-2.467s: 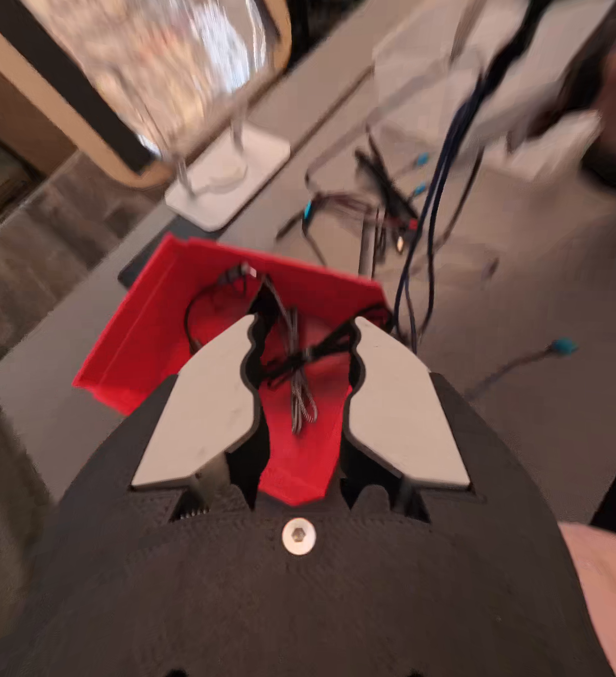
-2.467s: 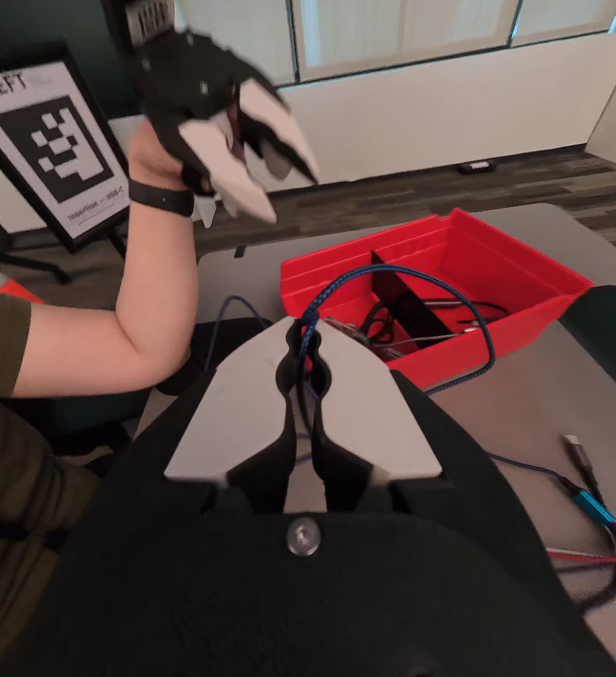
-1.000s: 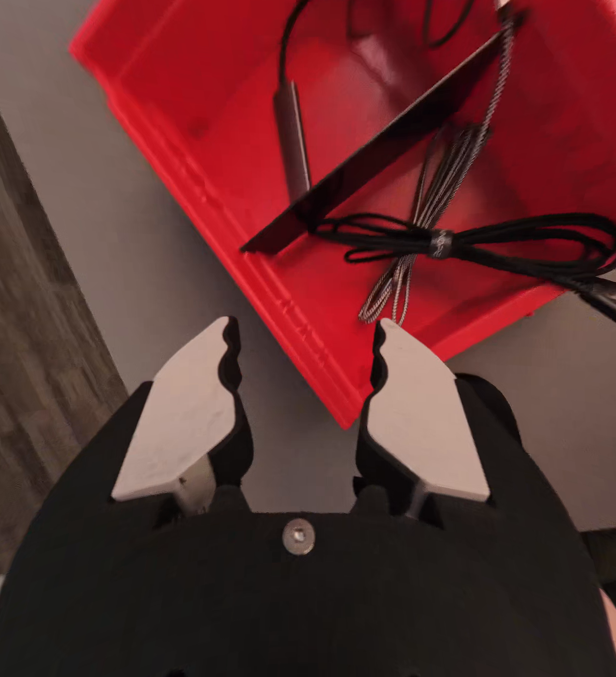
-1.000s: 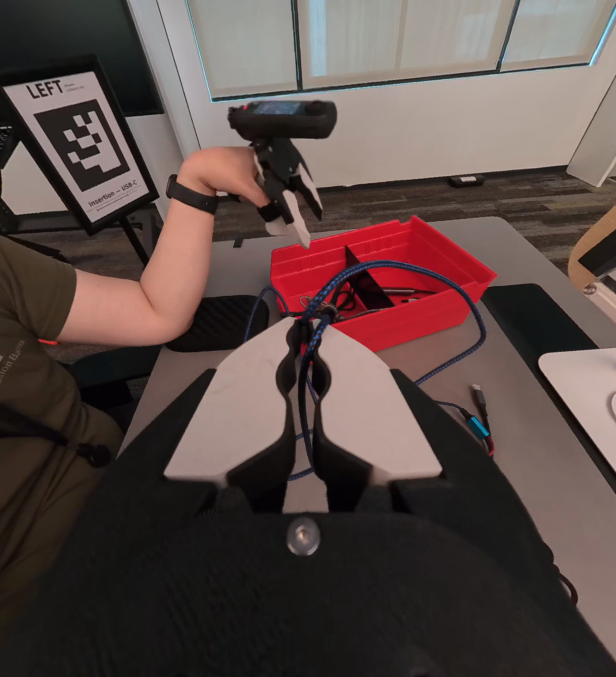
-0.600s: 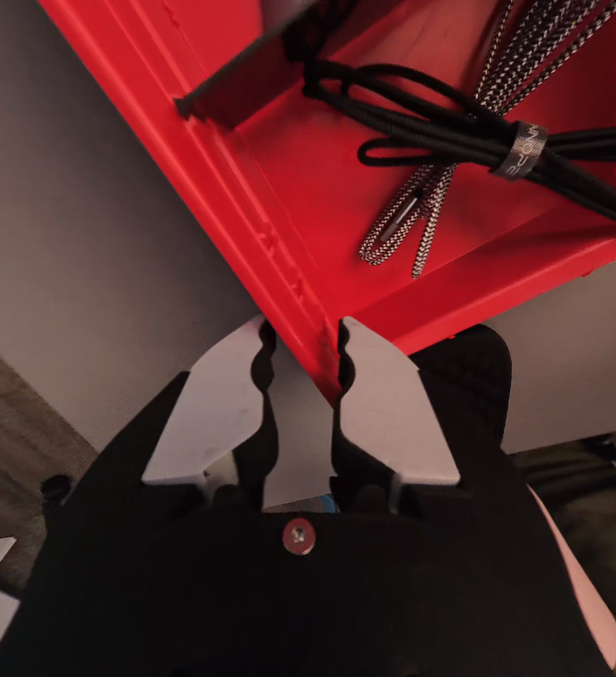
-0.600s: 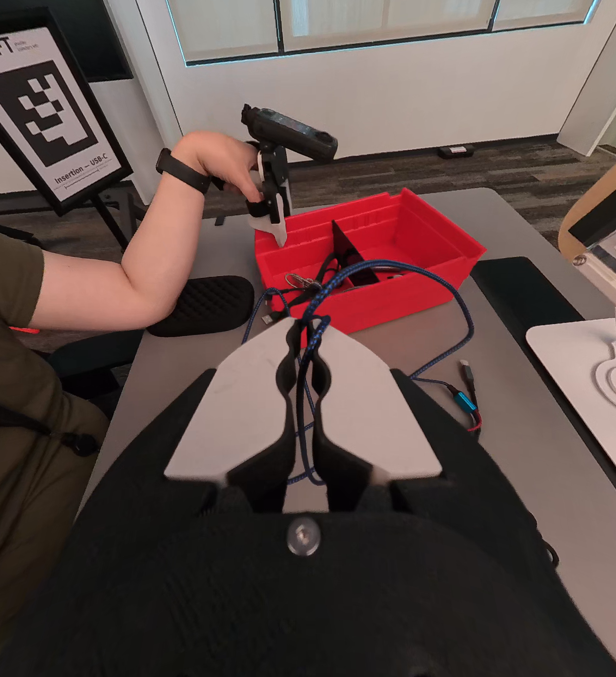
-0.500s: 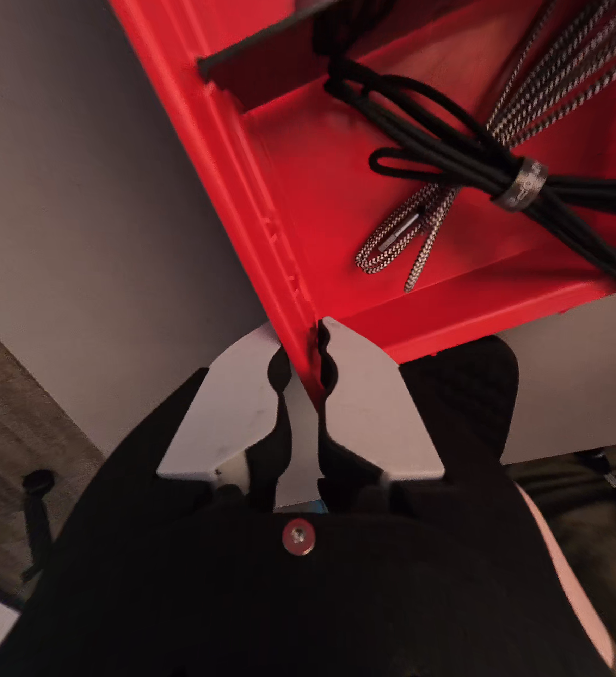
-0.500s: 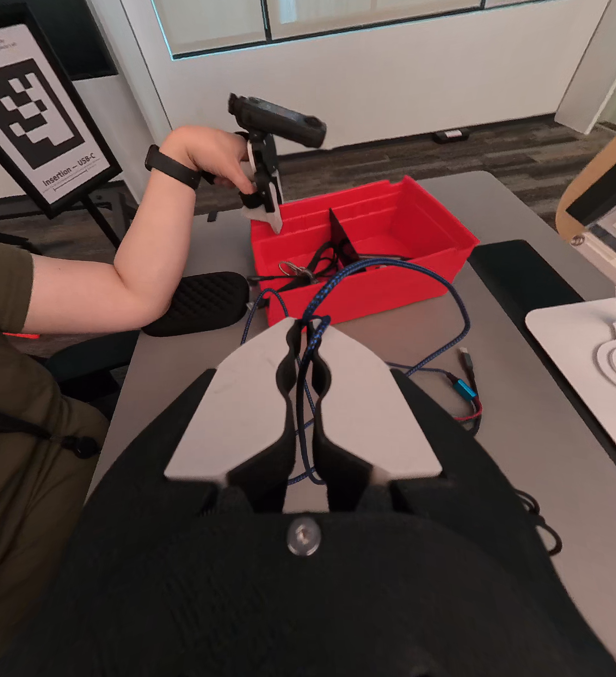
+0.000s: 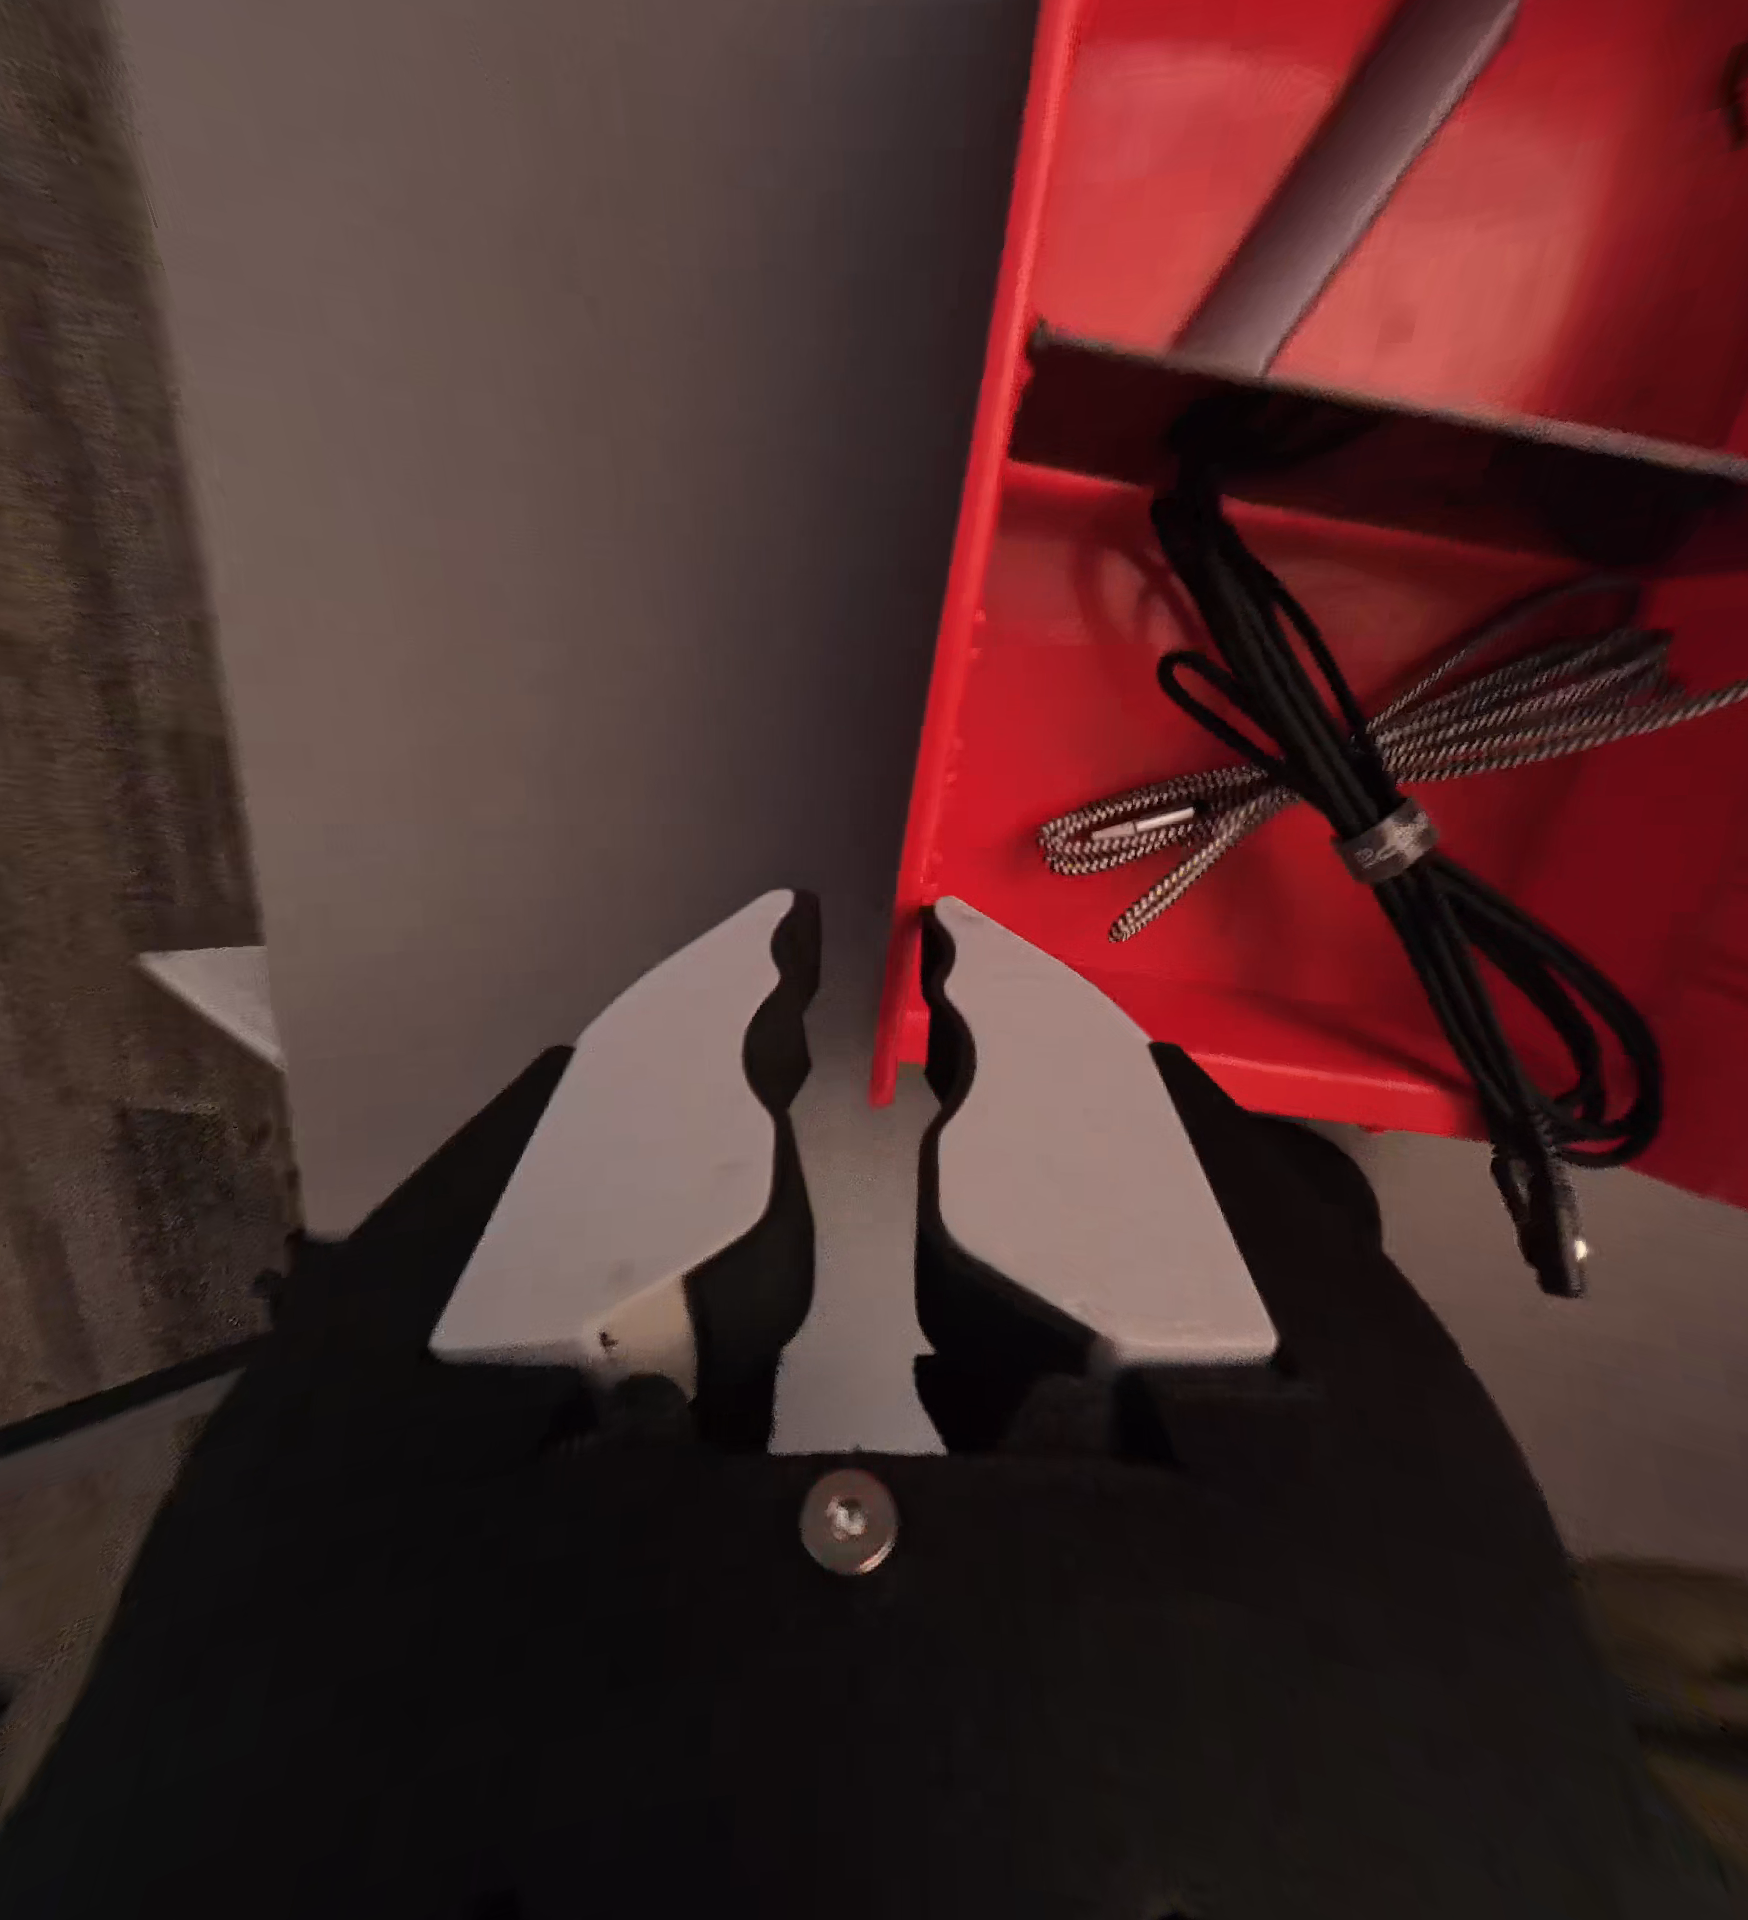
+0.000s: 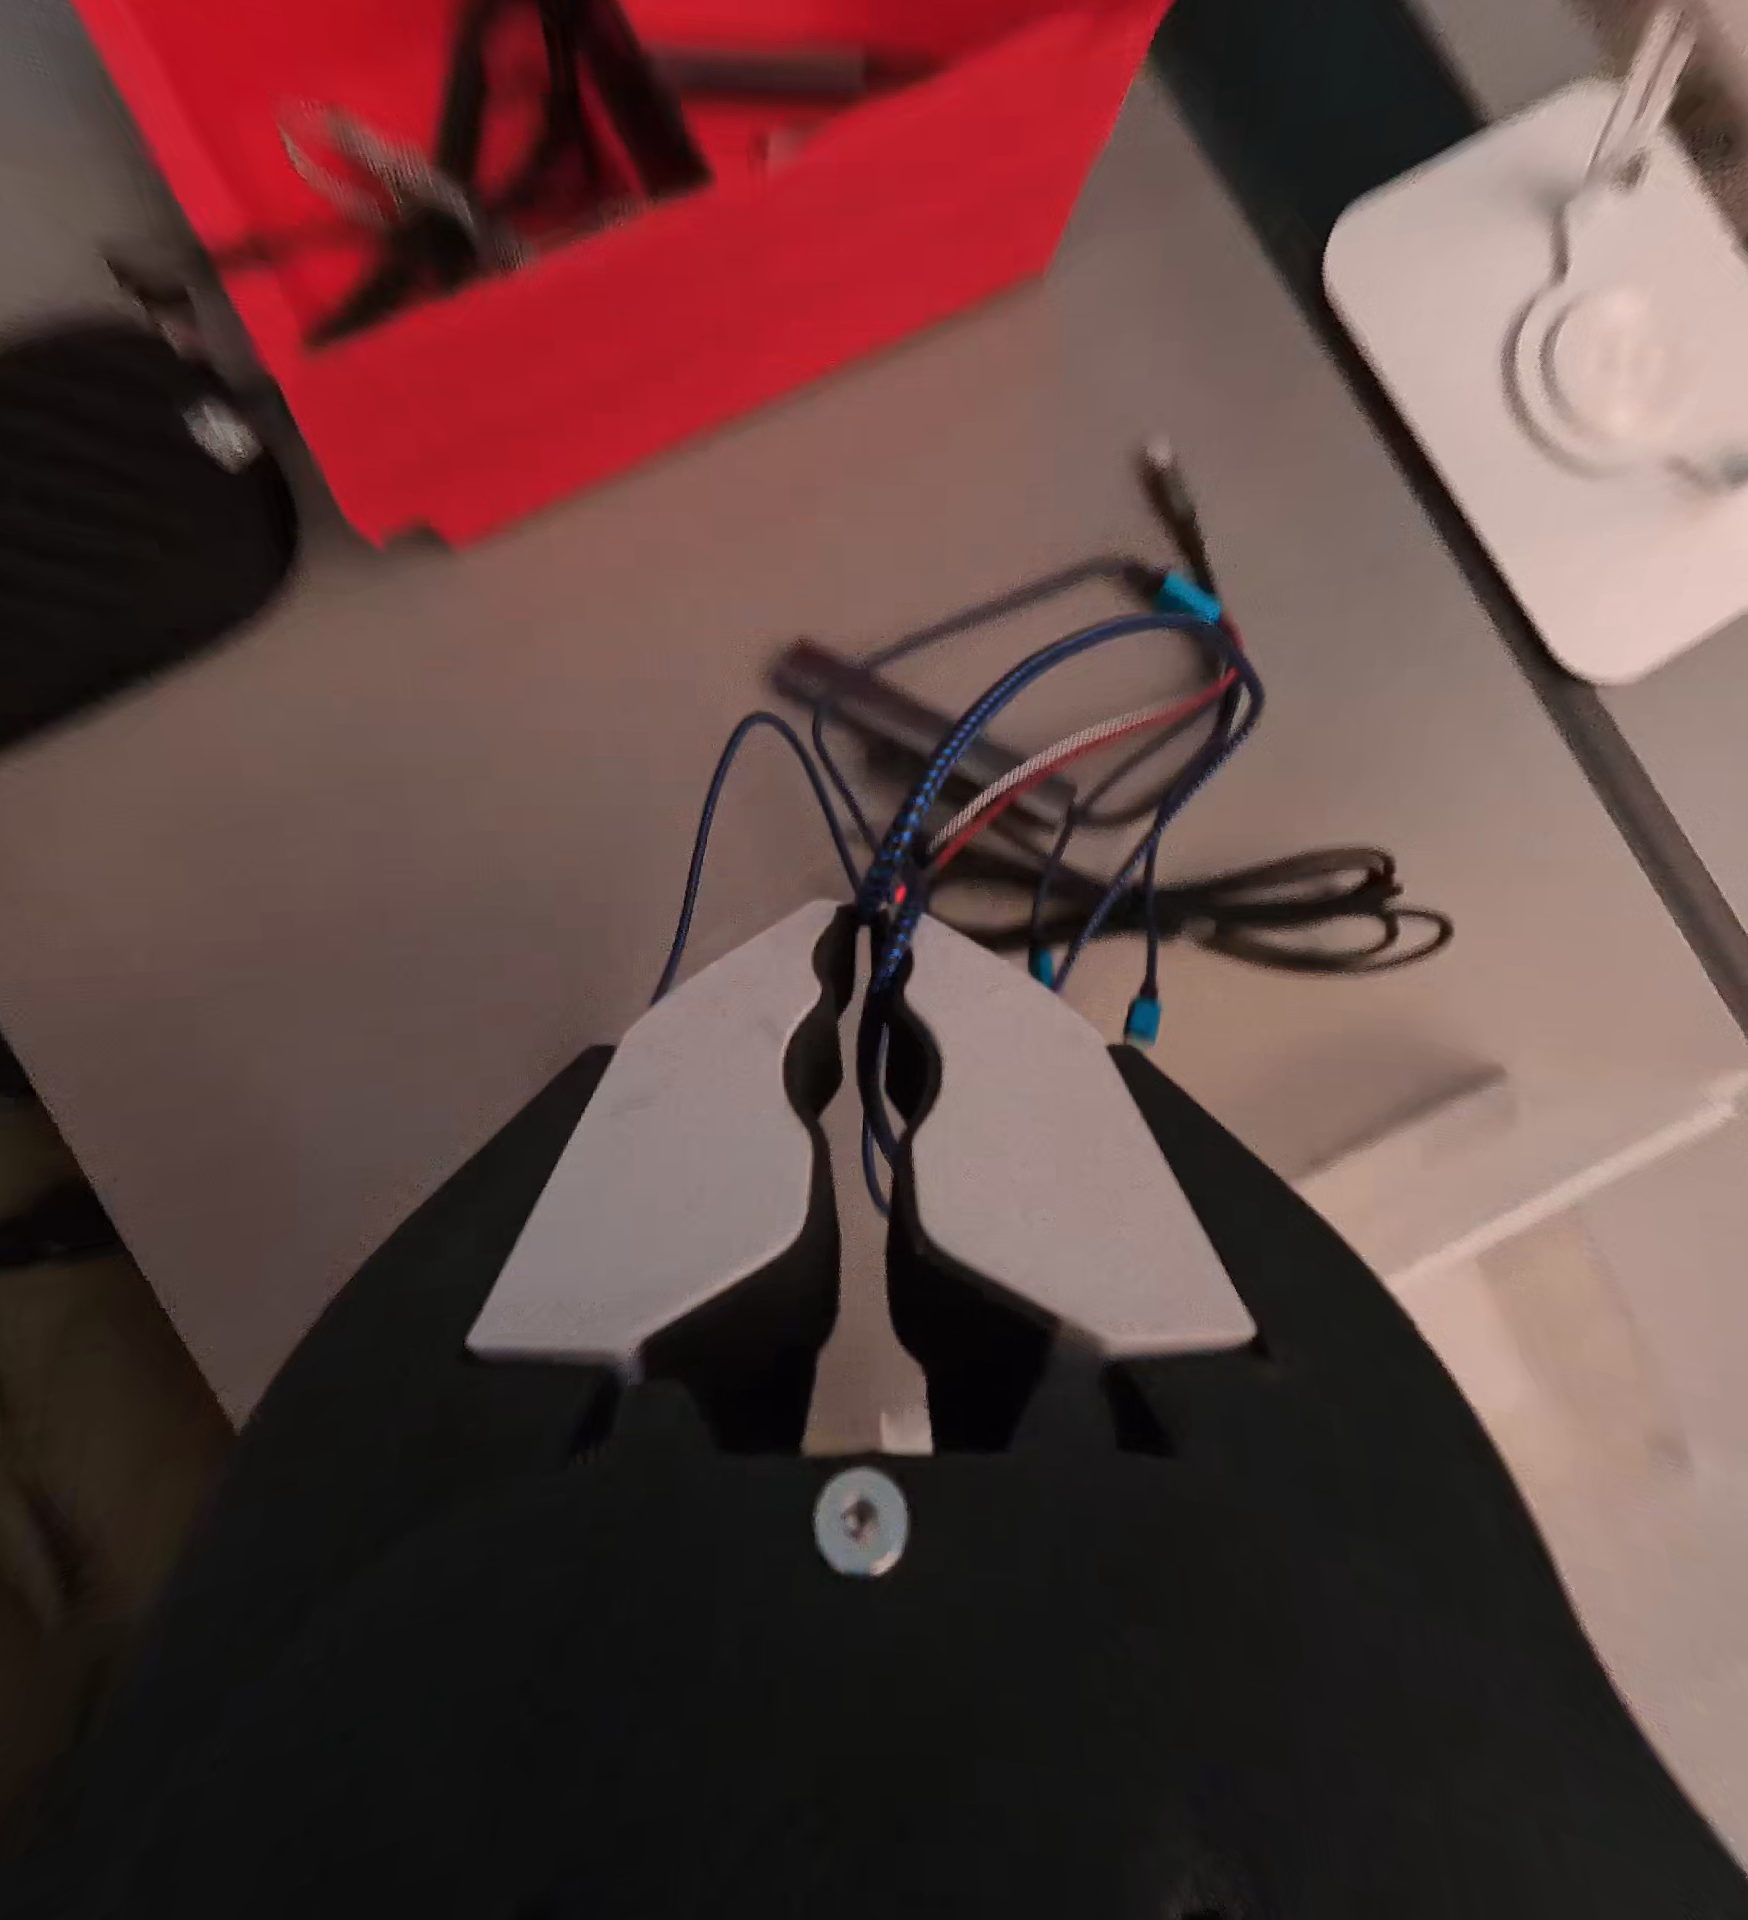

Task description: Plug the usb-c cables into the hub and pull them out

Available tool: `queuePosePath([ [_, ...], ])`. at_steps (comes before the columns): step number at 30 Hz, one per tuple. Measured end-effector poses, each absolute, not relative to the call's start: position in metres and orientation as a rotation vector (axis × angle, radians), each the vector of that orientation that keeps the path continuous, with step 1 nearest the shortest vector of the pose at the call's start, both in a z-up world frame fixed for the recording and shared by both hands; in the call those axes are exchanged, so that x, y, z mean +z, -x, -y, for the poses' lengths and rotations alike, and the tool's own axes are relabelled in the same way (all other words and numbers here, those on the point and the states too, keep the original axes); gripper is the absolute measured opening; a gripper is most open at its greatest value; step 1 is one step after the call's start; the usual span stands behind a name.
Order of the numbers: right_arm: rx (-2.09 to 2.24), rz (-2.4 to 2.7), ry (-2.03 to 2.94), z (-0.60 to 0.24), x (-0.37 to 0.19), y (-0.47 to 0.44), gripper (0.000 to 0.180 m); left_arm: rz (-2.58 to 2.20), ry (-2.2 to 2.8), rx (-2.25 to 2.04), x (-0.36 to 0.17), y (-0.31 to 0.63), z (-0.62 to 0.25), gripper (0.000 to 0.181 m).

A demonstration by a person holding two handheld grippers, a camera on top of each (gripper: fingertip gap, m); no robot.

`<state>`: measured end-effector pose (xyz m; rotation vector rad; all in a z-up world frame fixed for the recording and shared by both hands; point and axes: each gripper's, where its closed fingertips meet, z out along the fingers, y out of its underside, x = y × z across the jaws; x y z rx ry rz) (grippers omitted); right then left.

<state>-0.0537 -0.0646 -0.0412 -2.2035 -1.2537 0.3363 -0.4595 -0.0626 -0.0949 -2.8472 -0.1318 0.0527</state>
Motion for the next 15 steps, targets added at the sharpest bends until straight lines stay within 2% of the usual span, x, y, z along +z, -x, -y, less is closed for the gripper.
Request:
queuePosePath([
  [6,0.035,1.515,2.281,0.119,-0.072,0.066,0.003,0.162,2.438,0.271,-0.006,0.428,0.045,0.030],
  [15,-0.069,1.689,2.262,0.141,-0.083,0.062,0.003,-0.122,2.469,0.508,-0.016,0.361,0.026,0.029],
])
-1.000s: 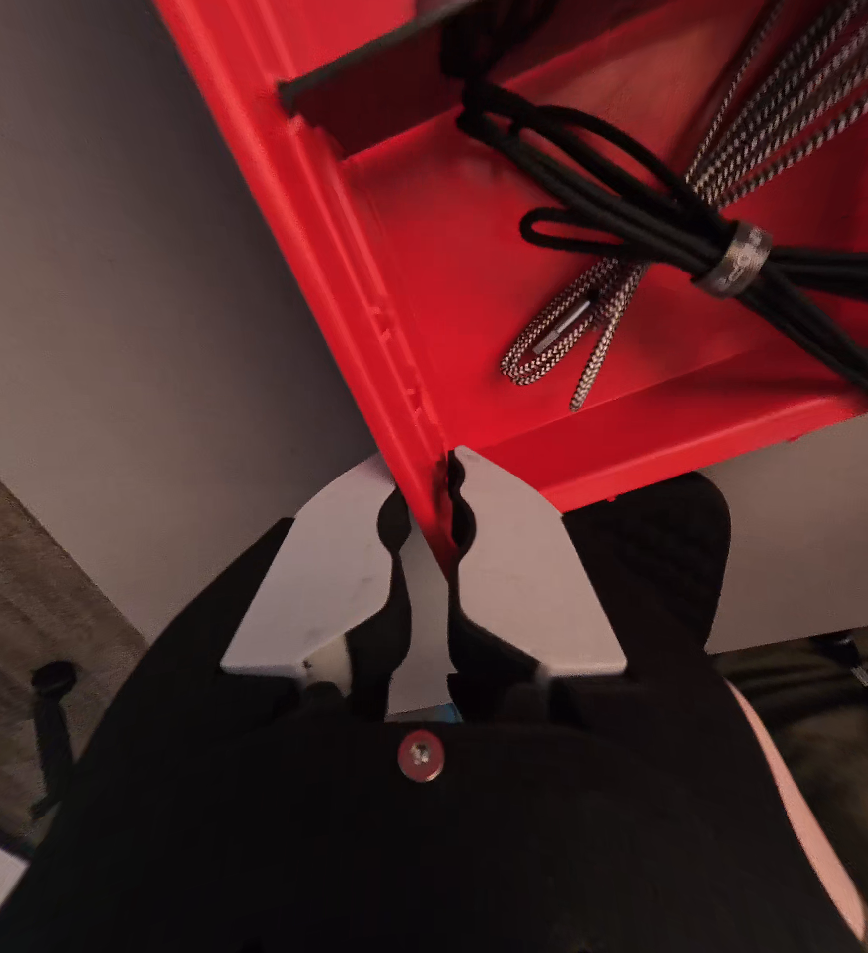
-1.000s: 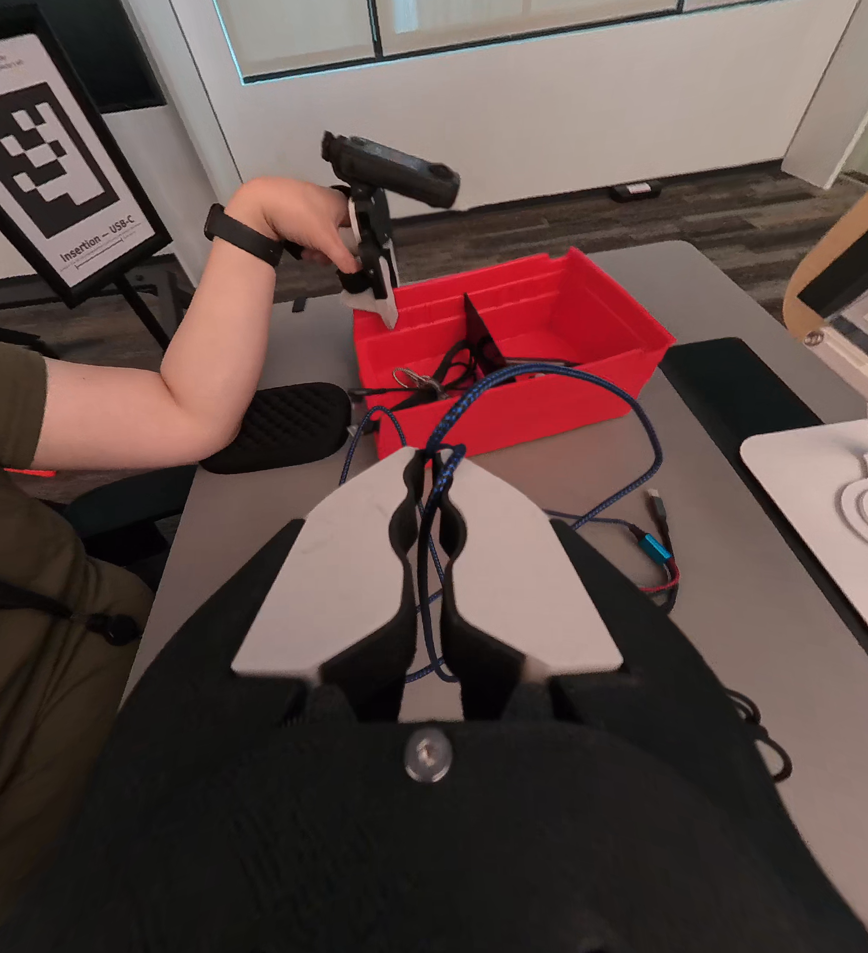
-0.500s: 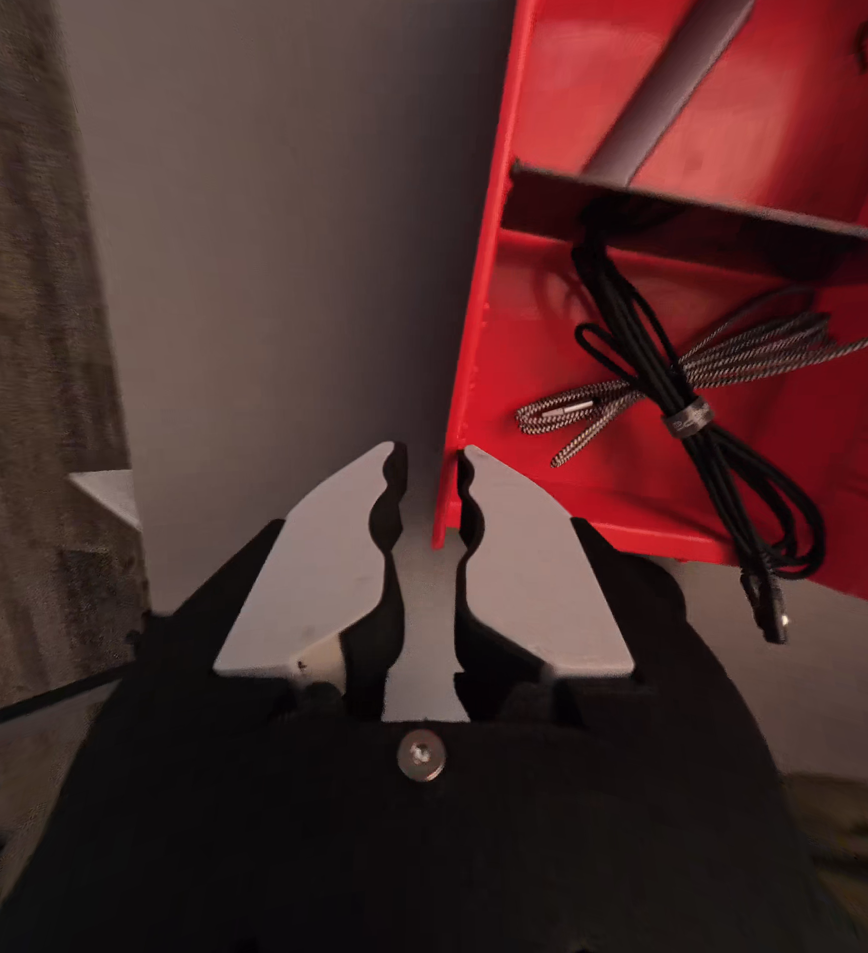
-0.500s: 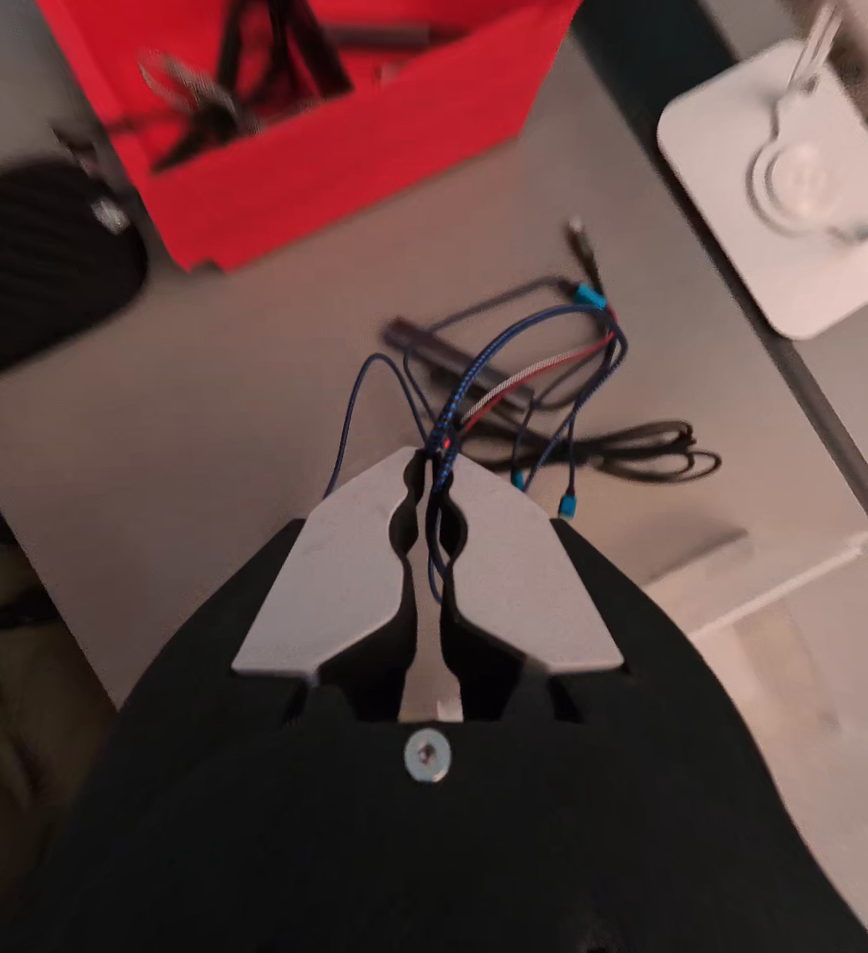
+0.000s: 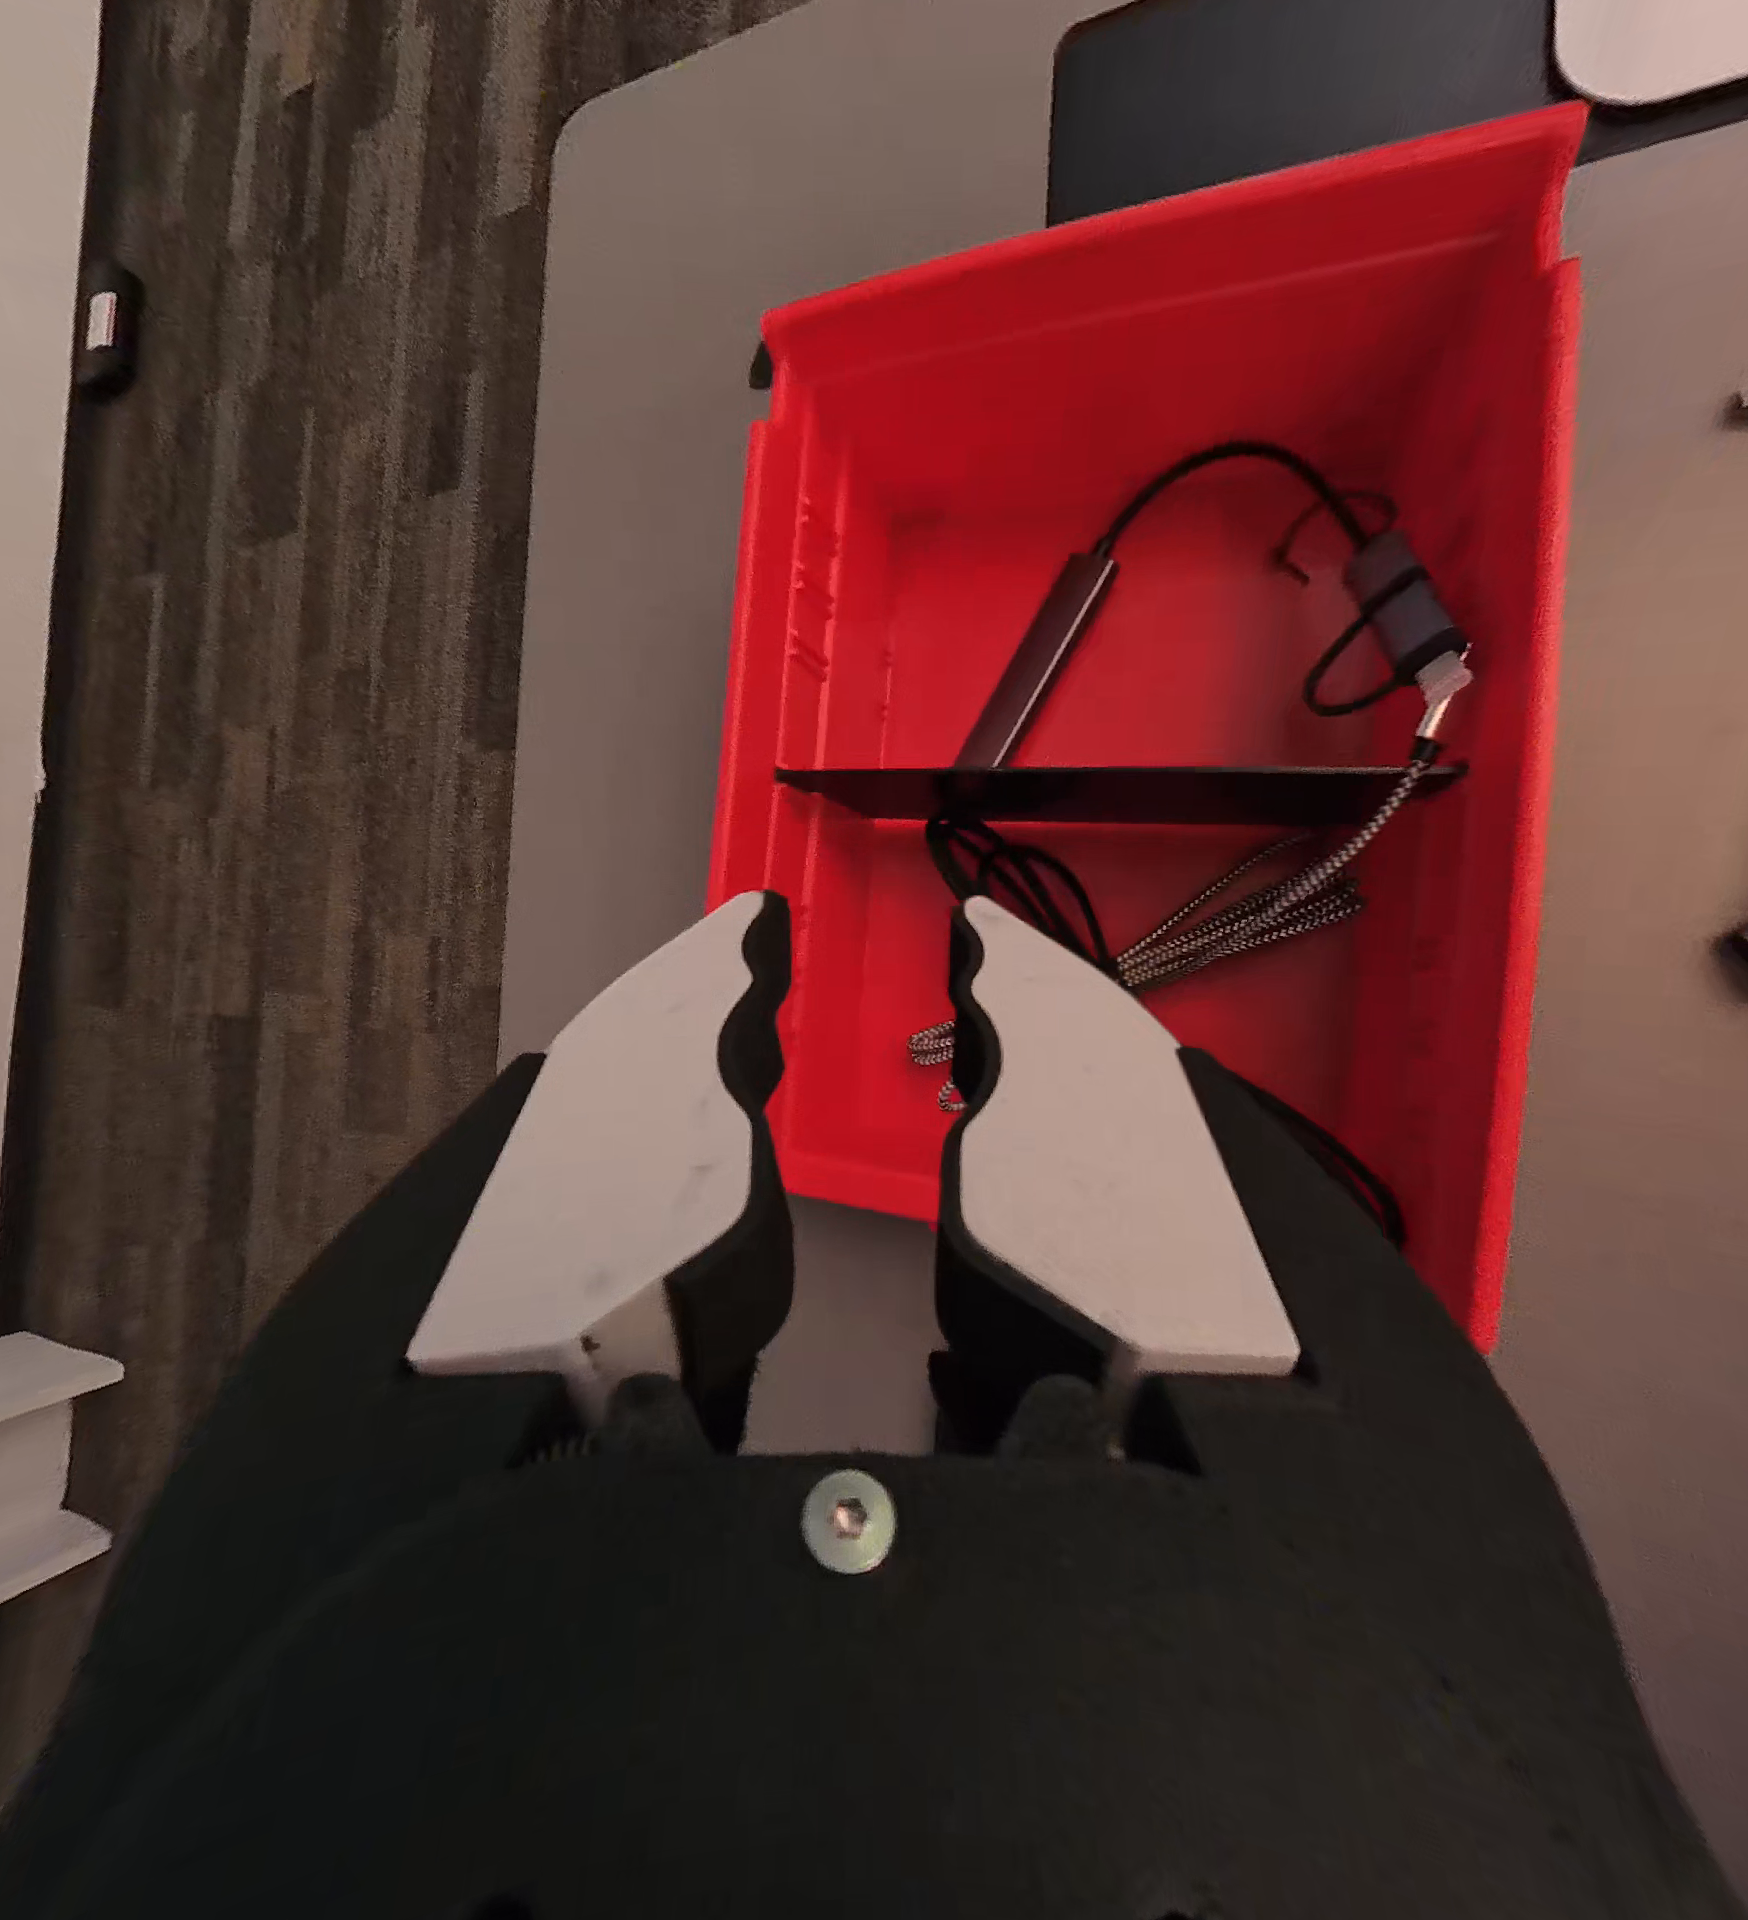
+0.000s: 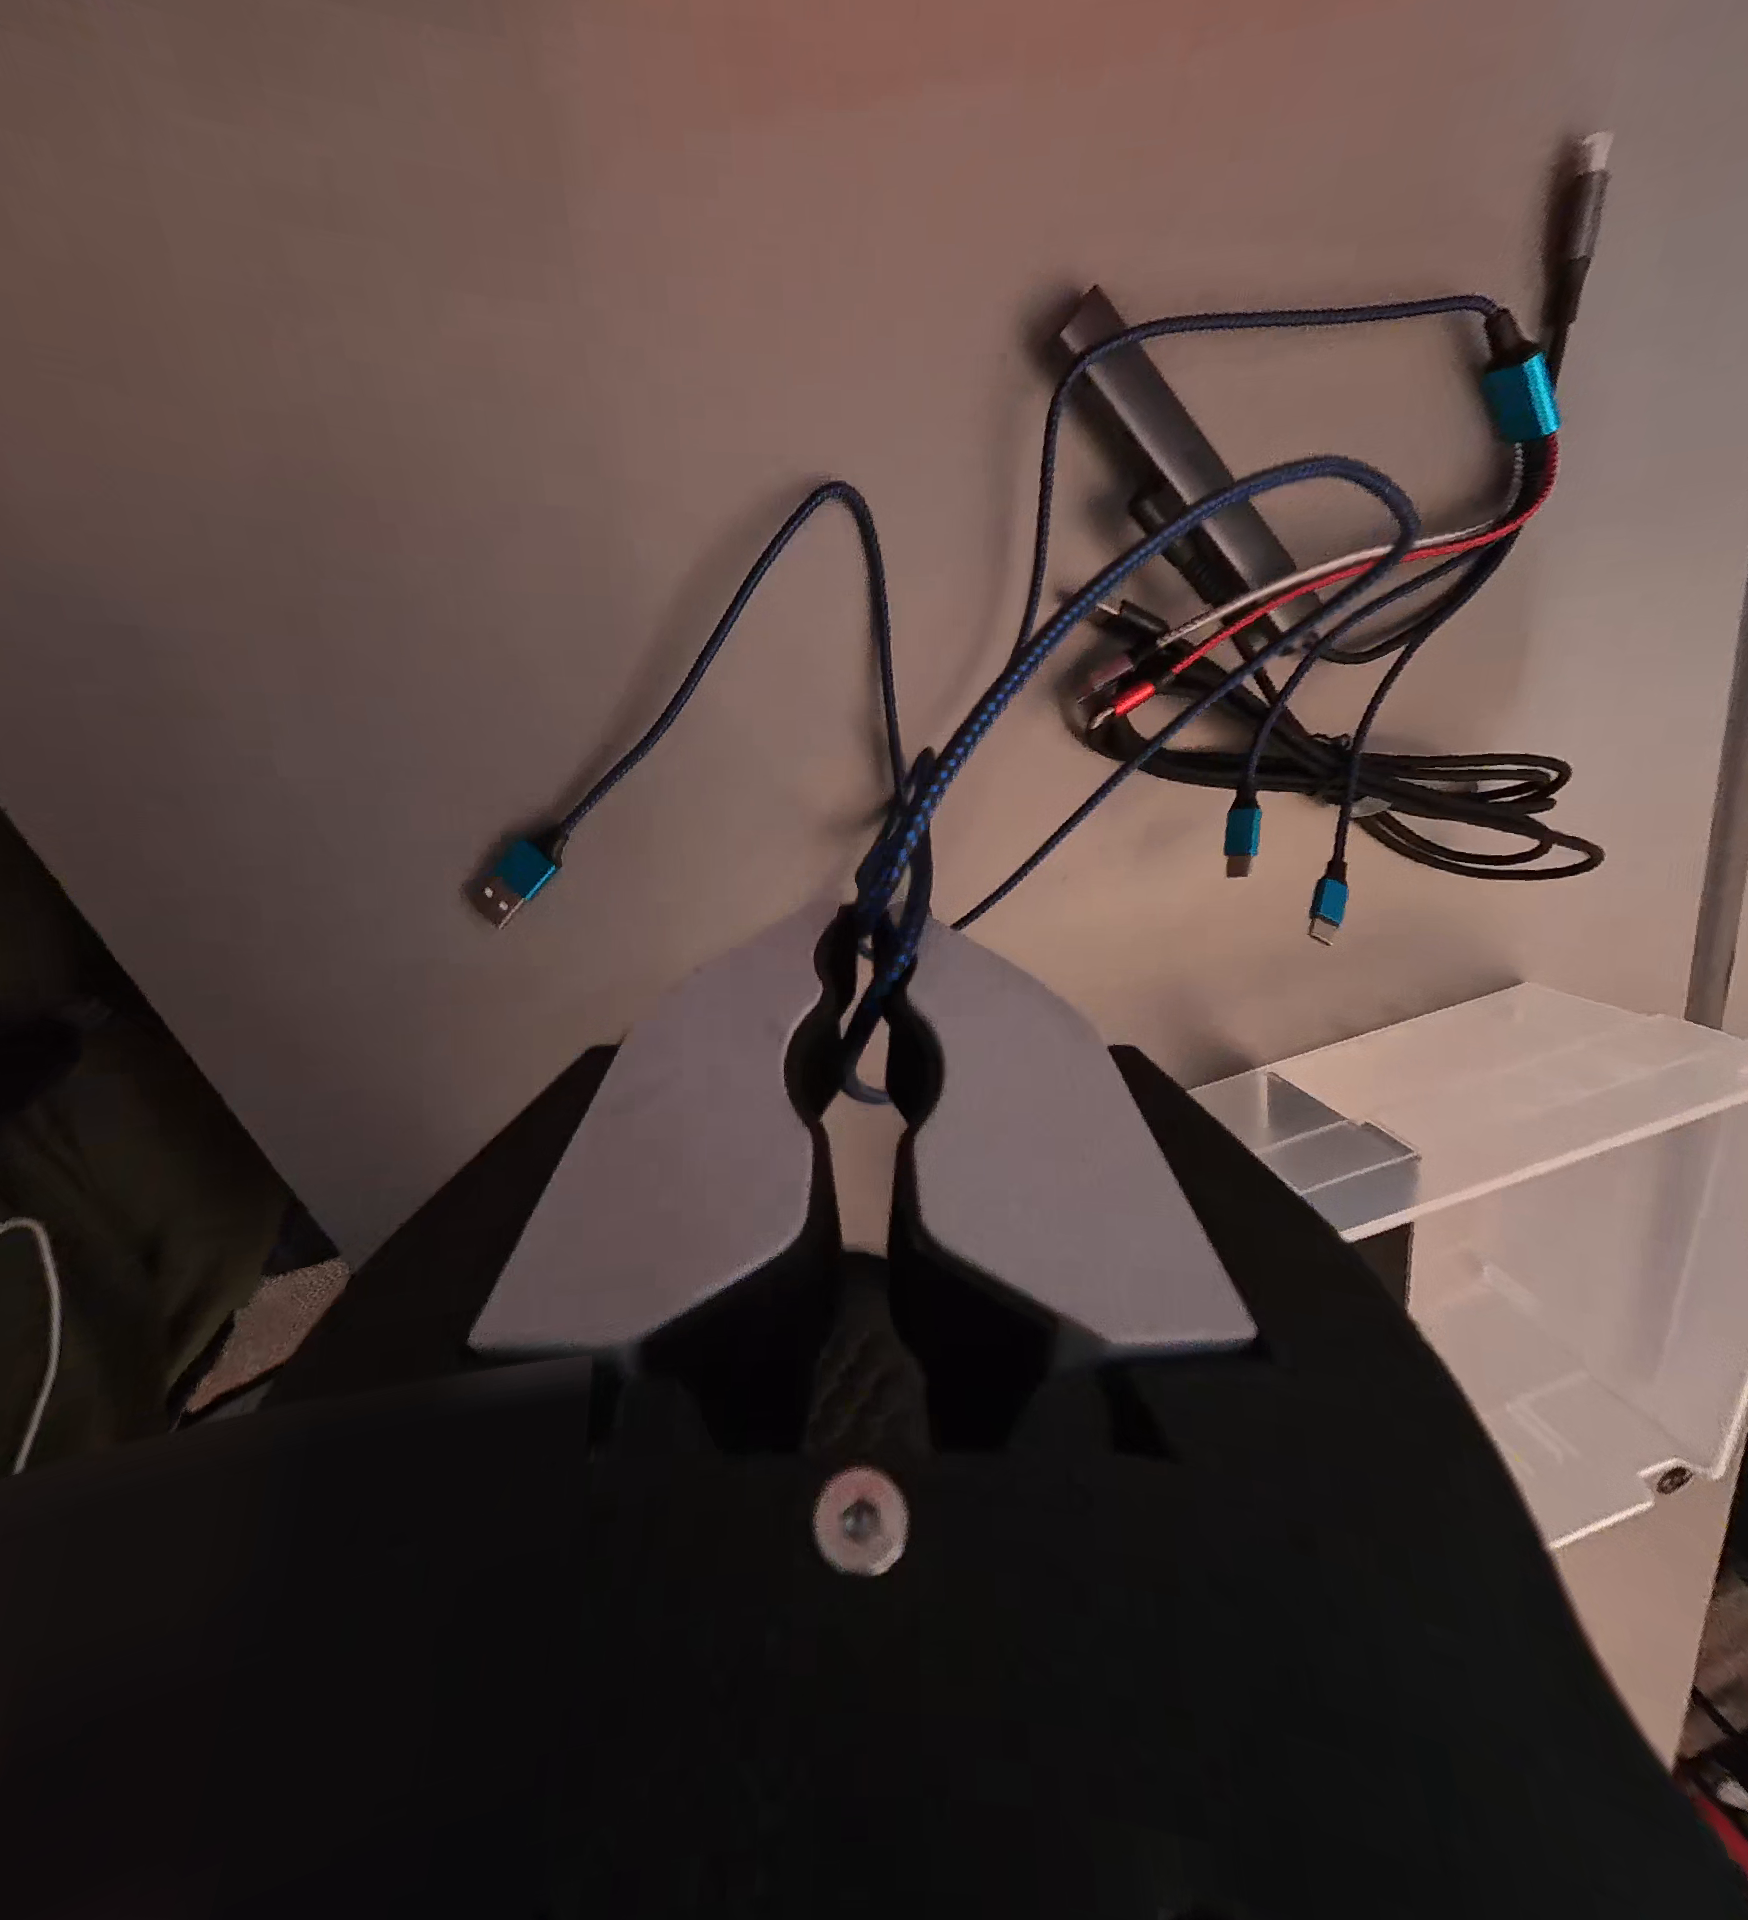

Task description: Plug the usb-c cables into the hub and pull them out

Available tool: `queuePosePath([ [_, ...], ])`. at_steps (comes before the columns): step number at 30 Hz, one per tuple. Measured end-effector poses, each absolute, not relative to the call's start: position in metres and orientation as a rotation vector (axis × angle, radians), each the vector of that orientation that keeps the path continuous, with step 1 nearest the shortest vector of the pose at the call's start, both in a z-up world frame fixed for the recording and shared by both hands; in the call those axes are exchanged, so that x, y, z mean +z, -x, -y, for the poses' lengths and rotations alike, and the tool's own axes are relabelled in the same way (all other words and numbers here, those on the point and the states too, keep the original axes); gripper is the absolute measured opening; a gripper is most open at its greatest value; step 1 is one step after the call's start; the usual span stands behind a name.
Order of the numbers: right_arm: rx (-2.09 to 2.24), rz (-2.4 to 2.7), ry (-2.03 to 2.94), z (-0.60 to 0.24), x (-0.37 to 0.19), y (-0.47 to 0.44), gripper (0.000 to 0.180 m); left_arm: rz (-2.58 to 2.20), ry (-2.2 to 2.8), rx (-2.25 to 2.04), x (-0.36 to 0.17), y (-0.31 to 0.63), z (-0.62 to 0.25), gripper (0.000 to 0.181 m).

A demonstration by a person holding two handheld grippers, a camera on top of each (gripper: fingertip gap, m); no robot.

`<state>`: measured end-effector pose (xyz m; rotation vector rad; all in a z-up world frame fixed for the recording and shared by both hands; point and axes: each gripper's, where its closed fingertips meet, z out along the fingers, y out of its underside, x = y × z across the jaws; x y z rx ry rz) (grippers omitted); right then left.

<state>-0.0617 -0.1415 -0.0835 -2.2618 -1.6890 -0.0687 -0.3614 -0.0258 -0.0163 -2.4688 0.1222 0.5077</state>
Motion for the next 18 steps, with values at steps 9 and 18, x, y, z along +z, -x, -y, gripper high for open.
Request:
queuePosePath([
  [9,-0.130,1.691,2.341,0.136,-0.092,0.044,0.003,-0.125,2.448,0.462,-0.012,0.354,0.027,0.033],
  [18,0.248,1.555,2.258,0.088,-0.076,0.065,0.003,-0.332,1.922,-0.250,0.074,0.264,0.019,0.049],
])
